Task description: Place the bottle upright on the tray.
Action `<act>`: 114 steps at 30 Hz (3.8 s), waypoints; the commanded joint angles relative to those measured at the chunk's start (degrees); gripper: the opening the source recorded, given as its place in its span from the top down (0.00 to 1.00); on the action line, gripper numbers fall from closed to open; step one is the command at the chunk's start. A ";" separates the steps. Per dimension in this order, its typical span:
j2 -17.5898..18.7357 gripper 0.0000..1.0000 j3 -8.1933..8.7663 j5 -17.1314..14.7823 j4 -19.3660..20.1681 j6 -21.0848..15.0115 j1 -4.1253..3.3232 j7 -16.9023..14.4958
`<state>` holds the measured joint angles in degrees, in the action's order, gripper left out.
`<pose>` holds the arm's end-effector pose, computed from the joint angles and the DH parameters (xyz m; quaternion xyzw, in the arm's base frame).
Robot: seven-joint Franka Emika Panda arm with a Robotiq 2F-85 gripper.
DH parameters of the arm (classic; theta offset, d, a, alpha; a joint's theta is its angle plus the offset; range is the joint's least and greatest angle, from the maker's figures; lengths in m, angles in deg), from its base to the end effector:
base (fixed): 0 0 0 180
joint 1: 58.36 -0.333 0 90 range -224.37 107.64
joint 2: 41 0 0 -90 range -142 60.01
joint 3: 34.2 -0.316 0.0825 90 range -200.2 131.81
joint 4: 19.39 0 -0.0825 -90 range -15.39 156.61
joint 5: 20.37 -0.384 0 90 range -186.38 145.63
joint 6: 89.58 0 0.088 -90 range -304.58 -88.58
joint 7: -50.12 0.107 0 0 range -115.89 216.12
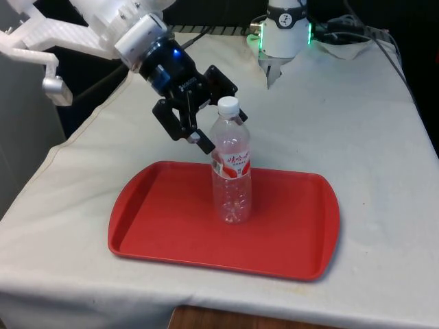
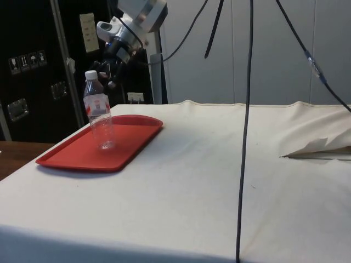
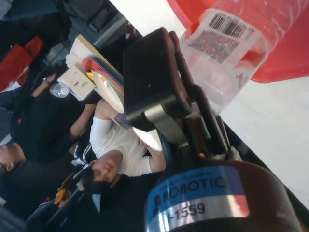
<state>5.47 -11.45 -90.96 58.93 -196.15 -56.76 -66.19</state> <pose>0.7130 -0.1690 0.2639 -0.7624 -0.4979 -0.3433 0.2302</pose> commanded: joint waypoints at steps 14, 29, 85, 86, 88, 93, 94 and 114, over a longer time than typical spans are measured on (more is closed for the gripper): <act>-2.46 0.00 0.80 0.29 0.86 1.49 -0.74 1.15; -4.35 0.00 2.06 0.92 0.63 2.64 -1.60 2.01; -17.07 0.00 3.04 8.48 15.41 -0.92 -6.19 -8.08; -17.42 0.00 3.04 8.59 15.76 -0.97 -6.19 -8.42; -17.70 0.00 3.04 8.65 16.10 -1.03 -6.25 -8.77; -19.42 0.00 2.98 9.34 18.05 -1.60 -6.47 -10.43; -19.77 0.00 2.98 9.51 18.33 -1.66 -6.53 -10.66; -23.15 0.00 2.98 13.98 20.80 -1.72 -6.82 -14.78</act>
<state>-17.10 -8.76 -77.61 79.10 -196.72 -63.06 -80.86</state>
